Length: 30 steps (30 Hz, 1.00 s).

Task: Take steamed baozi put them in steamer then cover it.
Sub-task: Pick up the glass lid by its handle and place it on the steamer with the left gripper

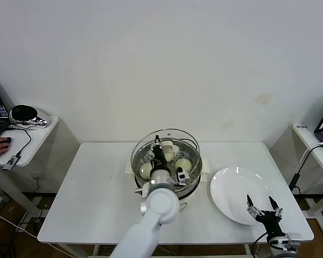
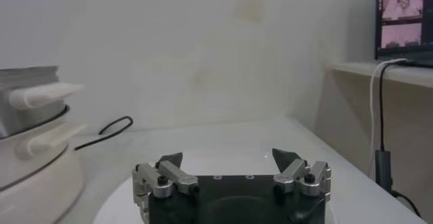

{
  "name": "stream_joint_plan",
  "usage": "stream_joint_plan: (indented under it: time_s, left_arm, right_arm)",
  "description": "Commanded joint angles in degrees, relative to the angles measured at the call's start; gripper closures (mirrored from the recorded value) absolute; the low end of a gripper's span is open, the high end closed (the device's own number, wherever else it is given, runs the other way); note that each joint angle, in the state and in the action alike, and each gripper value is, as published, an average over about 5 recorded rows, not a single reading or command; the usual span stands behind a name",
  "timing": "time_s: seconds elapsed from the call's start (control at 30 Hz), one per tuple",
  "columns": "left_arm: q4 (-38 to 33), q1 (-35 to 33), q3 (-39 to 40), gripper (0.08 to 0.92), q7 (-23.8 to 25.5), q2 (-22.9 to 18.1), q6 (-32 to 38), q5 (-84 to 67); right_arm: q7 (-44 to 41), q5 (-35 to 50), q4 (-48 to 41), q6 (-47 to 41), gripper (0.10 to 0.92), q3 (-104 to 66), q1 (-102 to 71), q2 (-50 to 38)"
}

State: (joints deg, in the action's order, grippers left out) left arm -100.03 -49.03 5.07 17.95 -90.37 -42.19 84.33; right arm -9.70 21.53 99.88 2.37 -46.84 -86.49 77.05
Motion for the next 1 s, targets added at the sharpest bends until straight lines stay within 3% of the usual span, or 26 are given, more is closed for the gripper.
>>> stream_joint_plan:
  time_s: [0.03,0.23,0.47,1.0]
  left_arm:
    - [4.0,1.4,4.8,0.857,-0.7,-1.5,-2.5,0.7]
    - [5.8,1.5,3.4,0.857,0.7,-1.5,-2.5,8.2]
    - [5.0,0.7,2.2,0.857,5.6,-1.5,-2.5,13.0]
    - [6.0,0.6,1.8,0.857,8.0,-1.4,-2.5,12.2]
  right_arm:
    - [0.0,-0.2,-0.5,0.1,0.203,0.1,0.4,0.1]
    - [0.0,-0.2,-0.5,0.2,0.203,0.1,0.4,0.1]
    - [0.0,-0.4,-0.8,0.2,0.203,0.1,0.5,0.2]
    - [0.0,-0.9,-1.1,0.4,0.203,0.3,0.8,0.4]
